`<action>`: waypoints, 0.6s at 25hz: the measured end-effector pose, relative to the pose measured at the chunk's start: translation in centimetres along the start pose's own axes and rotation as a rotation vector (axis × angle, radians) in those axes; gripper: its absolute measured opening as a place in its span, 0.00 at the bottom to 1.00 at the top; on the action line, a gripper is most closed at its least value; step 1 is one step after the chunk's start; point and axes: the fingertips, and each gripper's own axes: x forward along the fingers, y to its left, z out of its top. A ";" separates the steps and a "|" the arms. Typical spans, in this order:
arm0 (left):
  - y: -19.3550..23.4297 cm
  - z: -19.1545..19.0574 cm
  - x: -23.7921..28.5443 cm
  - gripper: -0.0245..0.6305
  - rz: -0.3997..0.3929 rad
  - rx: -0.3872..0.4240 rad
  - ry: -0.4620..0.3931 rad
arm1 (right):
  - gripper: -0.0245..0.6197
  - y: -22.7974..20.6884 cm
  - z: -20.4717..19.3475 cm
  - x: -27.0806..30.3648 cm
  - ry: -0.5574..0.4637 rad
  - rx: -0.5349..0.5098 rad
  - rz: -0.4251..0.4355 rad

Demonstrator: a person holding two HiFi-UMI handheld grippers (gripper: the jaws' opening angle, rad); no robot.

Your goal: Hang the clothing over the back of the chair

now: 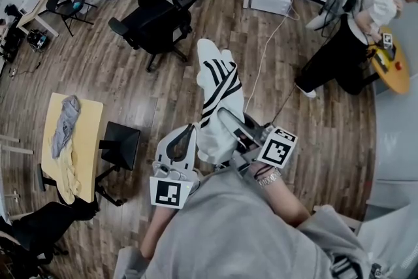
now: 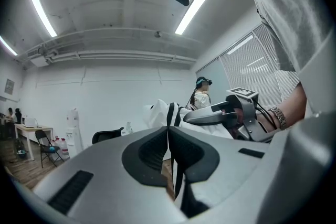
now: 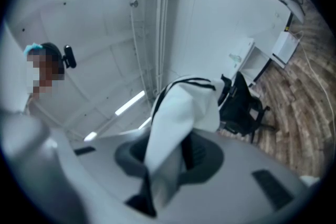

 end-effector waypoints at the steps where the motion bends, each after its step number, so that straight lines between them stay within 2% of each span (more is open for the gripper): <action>1: -0.1 0.1 0.0 0.10 0.001 0.000 -0.002 | 0.20 0.1 0.0 0.0 0.001 0.000 0.005; 5: -0.1 -0.1 0.1 0.10 0.014 0.000 0.007 | 0.20 0.0 0.1 0.1 0.004 0.001 0.017; 15: 1.3 -1.5 0.5 0.10 0.026 -0.040 0.004 | 0.20 -1.9 -0.4 0.6 0.023 -0.003 -0.035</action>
